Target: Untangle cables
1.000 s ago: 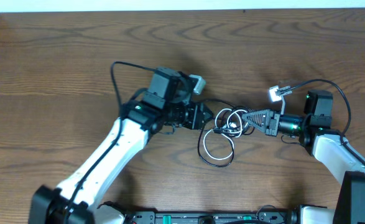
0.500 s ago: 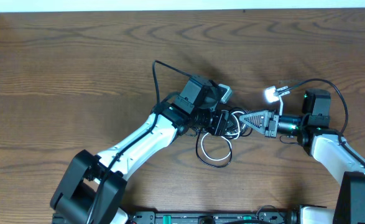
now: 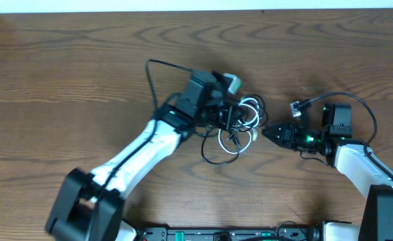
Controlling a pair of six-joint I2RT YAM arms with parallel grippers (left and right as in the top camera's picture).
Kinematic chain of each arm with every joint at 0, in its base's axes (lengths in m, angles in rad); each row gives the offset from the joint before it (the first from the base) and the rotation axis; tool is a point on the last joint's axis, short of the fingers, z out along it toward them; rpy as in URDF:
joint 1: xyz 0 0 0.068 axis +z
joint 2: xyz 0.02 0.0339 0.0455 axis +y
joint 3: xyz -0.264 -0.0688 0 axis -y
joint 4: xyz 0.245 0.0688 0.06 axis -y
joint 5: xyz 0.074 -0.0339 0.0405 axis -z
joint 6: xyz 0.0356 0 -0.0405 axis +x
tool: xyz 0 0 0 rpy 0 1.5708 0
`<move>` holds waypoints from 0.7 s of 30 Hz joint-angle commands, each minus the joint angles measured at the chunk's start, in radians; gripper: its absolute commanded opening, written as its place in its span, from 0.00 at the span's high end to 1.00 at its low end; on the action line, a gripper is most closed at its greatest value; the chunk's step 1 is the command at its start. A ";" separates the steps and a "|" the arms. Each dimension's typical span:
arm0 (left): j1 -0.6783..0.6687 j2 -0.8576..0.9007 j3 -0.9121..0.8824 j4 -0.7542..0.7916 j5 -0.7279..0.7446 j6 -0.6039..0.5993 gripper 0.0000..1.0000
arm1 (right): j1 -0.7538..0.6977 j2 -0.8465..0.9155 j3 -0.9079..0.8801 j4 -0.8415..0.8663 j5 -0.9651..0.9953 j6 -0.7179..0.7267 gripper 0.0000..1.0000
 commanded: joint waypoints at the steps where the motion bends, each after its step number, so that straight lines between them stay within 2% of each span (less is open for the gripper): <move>1: 0.021 -0.086 0.005 -0.035 0.101 -0.019 0.93 | 0.002 0.004 -0.001 0.001 0.264 0.062 0.59; 4: 0.020 -0.091 0.005 -0.078 0.103 -0.019 0.93 | 0.003 0.004 -0.001 0.024 0.224 0.062 0.67; 6: 0.021 -0.090 0.005 -0.101 0.103 -0.018 0.93 | 0.003 0.004 -0.001 0.067 0.085 0.026 0.64; 7: 0.021 -0.090 0.005 -0.113 0.101 -0.014 0.93 | 0.003 0.004 -0.001 0.126 -0.129 -0.060 0.59; 8: 0.021 -0.089 0.005 -0.116 0.098 -0.014 0.93 | 0.003 0.004 -0.001 0.164 -0.258 -0.096 0.57; 12: 0.020 -0.089 0.005 -0.121 0.083 -0.011 0.93 | 0.003 0.004 -0.001 0.282 -0.555 -0.117 0.55; 17: 0.020 -0.089 0.005 -0.122 0.072 -0.011 0.93 | 0.004 0.004 -0.001 0.291 -0.579 -0.117 0.60; 19: 0.021 -0.089 0.005 -0.139 0.031 -0.011 0.93 | 0.003 0.004 -0.001 0.291 -0.576 -0.118 0.68; 21: 0.021 -0.089 0.005 -0.167 -0.053 -0.014 0.93 | 0.003 0.004 -0.001 0.282 -0.528 -0.118 0.64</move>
